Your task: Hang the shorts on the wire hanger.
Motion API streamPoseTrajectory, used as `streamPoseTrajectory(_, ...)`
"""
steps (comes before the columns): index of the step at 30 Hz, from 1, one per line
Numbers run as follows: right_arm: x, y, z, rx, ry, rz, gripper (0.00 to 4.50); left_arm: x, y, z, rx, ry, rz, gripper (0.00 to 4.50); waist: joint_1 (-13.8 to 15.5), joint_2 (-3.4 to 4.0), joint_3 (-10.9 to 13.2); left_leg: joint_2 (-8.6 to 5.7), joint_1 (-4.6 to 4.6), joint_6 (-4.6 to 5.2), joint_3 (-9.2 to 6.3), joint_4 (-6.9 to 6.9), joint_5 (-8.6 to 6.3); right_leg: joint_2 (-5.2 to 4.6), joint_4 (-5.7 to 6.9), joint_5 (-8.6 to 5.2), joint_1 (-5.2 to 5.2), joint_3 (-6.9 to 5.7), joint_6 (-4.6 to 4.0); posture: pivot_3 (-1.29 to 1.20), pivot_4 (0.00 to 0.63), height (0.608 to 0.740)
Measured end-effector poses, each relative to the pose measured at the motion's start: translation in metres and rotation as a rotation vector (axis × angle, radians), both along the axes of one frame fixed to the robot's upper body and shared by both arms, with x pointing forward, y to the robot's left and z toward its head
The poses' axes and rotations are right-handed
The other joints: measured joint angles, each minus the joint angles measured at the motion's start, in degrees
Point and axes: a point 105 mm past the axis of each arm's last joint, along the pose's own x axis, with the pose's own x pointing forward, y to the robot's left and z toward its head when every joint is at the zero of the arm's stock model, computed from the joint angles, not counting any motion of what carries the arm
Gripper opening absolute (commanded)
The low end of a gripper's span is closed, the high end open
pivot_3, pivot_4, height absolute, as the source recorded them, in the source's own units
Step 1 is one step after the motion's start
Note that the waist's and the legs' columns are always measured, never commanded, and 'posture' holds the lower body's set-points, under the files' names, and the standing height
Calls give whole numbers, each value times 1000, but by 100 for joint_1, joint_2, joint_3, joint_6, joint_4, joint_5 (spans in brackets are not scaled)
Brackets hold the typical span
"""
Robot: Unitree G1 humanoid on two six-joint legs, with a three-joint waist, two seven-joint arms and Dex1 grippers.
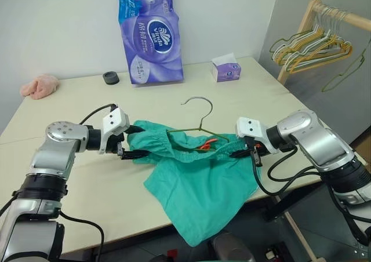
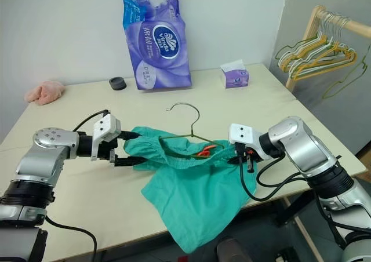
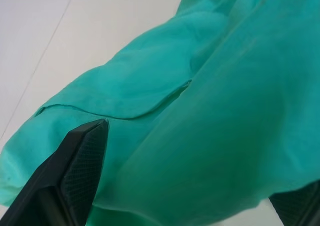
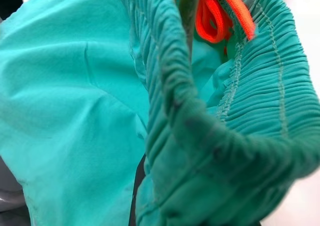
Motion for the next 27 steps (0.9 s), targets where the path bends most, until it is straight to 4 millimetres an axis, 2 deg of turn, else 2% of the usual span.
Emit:
streamPoseTrajectory(2, -1, -1, 0, -1, 3, 3, 0, 0, 0, -2, 4, -4, -3, 3895, -5, 0, 0, 0, 0, 0, 0, 0, 0, 0, 0, 0, 0, 0, 0, -366, 18, 740)
streamPoseTrajectory(5, -1, -1, 1, -2, 5, 6, 0, 2, 1, -2, 3, -12, -4, 3041, -10, 0, 0, 0, -1, 0, 0, 0, 0, 0, 0, 0, 0, 0, 0, -367, 18, 740)
streamPoseTrajectory(14, -1, -2, 2, 0, 4, 7, 0, 6, -3, -4, -27, -1, 7, 164, -57, 0, 0, 0, -1, 0, 0, 0, 0, 0, 0, 0, 0, -1, 0, -365, 20, 740)
streamPoseTrajectory(15, -2, -2, 2, 1, 5, 7, 0, 7, -4, -5, -32, 1, 13, 7, -63, 0, 0, 0, -1, 0, 0, 0, 0, 0, 0, 0, 0, -1, 0, -365, 21, 740)
streamPoseTrajectory(21, -3, -11, 2, -11, 29, -16, 0, 16, 5, -9, -59, 2, 113, 7, -115, 0, 0, 0, -3, 0, -1, -1, 0, 0, 0, 0, 0, -3, 0, -361, 24, 740)
streamPoseTrajectory(27, -10, -24, -3, -25, 70, -42, 0, 25, 13, -3, -64, -56, 171, 7, -130, 0, 0, 0, -3, 0, -1, -2, 0, -1, -3, 0, 0, -1, 1, -361, 28, 740)
